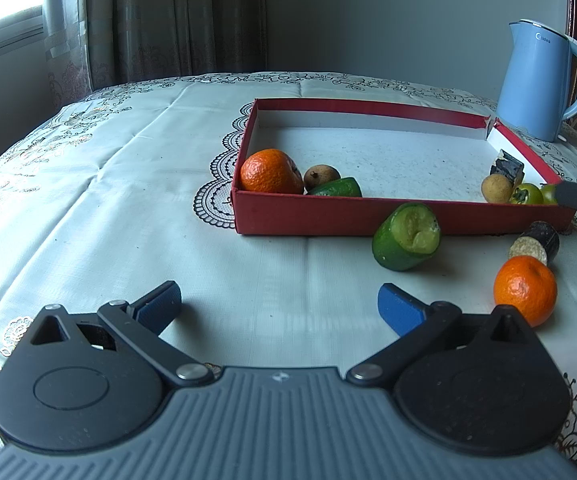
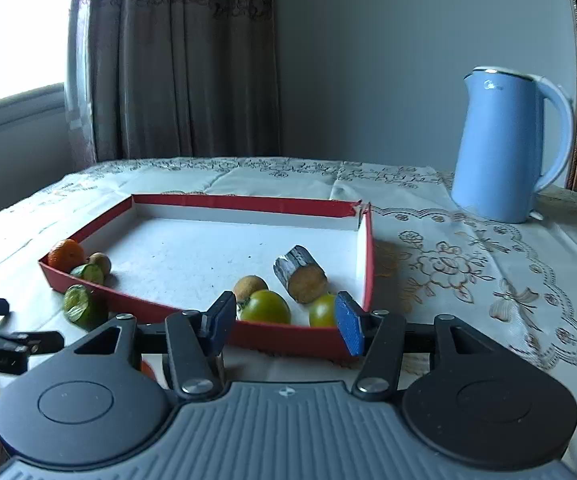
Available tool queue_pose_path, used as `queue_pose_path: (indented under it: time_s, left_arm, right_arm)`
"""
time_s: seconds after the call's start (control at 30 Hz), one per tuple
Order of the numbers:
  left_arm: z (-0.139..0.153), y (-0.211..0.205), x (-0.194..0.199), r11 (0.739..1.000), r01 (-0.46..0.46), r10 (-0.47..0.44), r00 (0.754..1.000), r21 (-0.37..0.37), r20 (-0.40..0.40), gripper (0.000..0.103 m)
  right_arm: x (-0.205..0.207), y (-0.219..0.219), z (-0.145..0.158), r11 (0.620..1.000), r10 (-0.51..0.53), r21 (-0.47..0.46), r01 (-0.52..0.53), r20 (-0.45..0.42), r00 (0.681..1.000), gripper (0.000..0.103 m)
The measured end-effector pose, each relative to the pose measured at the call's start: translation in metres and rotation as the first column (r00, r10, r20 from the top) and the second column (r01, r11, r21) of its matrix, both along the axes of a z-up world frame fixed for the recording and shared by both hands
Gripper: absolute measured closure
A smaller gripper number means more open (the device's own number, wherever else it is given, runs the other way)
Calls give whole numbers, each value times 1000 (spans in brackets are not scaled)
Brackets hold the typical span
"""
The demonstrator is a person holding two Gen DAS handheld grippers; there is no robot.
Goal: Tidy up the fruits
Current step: 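Carry the green tomato into the red tray and open the right gripper, then withdraw the right gripper from the tray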
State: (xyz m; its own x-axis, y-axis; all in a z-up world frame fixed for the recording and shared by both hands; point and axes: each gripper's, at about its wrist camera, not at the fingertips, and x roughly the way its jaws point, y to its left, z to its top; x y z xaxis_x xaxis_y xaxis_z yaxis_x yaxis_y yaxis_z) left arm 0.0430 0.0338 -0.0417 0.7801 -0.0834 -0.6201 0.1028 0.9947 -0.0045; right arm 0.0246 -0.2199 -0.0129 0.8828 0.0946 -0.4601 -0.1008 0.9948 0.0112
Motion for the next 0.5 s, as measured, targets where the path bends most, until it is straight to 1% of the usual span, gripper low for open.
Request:
queue_pose_path:
  time_s: [0.13, 0.3, 0.37, 0.43, 0.5]
  left_arm:
    - [0, 0, 0, 1000, 0, 0, 1000, 0, 0, 0]
    - [0, 0, 0, 1000, 0, 0, 1000, 0, 0, 0]
    - [0, 0, 0, 1000, 0, 0, 1000, 0, 0, 0]
    - [0, 0, 0, 1000, 0, 0, 1000, 0, 0, 0]
    - [0, 0, 0, 1000, 0, 0, 1000, 0, 0, 0]
  right_arm:
    - [-15, -7, -4, 1000, 1, 22, 0, -19, 1000, 49]
    - [-16, -15, -14, 998, -68, -6, 68, -114, 991, 48]
    - [-15, -21, -20, 997, -72, 18, 75, -139, 988, 45]
    - [-14, -26, -24, 995, -81, 48, 89, -153, 985, 45]
    - [-13, -28, -26, 994, -85, 55, 95, -158, 984, 43]
